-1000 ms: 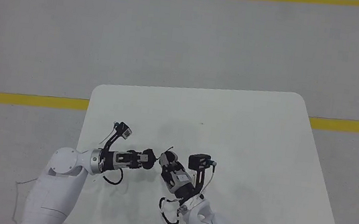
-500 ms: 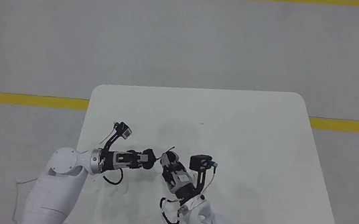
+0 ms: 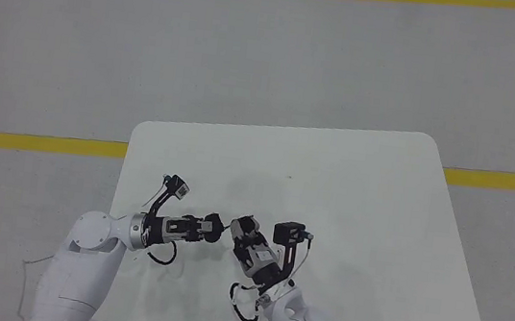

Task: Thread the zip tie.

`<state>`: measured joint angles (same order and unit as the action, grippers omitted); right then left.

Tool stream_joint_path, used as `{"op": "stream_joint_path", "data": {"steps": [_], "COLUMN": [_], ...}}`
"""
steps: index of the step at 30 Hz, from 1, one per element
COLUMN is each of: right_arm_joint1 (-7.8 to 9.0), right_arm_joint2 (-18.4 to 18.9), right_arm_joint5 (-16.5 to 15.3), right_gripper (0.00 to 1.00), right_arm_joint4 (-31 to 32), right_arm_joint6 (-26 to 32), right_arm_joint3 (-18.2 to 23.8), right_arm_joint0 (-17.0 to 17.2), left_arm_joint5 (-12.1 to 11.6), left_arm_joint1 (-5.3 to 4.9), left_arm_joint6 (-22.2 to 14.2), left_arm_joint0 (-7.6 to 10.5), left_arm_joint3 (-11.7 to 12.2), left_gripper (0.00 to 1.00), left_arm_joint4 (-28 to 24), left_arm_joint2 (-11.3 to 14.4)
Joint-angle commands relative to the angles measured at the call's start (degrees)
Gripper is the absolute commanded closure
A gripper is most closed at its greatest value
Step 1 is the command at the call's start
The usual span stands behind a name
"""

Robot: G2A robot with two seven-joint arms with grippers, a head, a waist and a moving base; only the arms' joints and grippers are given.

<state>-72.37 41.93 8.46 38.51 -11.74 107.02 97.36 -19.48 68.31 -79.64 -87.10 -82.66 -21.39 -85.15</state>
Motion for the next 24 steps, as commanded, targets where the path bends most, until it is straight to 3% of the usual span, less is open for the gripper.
{"op": "stream_joint_path", "data": {"steps": [1, 7, 13, 24], "right_arm_joint1": [0.11, 0.68, 2.08, 2.16], "right_arm_joint2": [0.4, 2.2, 6.0, 6.2], "right_arm_joint5": [-0.2, -1.9, -5.7, -5.8], "right_gripper": [0.0, 0.0, 0.0, 0.0], "right_arm_joint4": [0.2, 1.0, 2.6, 2.8], "right_arm_joint6": [-0.2, 0.6, 4.0, 4.2], "right_arm_joint3": [0.5, 2.2, 4.4, 4.5], "right_arm_joint0": [0.4, 2.3, 5.6, 5.7], "left_arm_joint5": [0.0, 0.0, 0.0, 0.0], "left_arm_joint1": [0.0, 0.0, 0.0, 0.0], "left_arm_joint6": [0.0, 0.0, 0.0, 0.0], "left_arm_joint0": [0.0, 0.0, 0.0, 0.0], "left_arm_joint3": [0.0, 0.0, 0.0, 0.0], "left_gripper": [1.0, 1.0, 1.0, 1.0], "left_arm_joint4": [0.0, 0.0, 0.0, 0.0], "left_arm_joint2": [0.0, 0.0, 0.0, 0.0]}}
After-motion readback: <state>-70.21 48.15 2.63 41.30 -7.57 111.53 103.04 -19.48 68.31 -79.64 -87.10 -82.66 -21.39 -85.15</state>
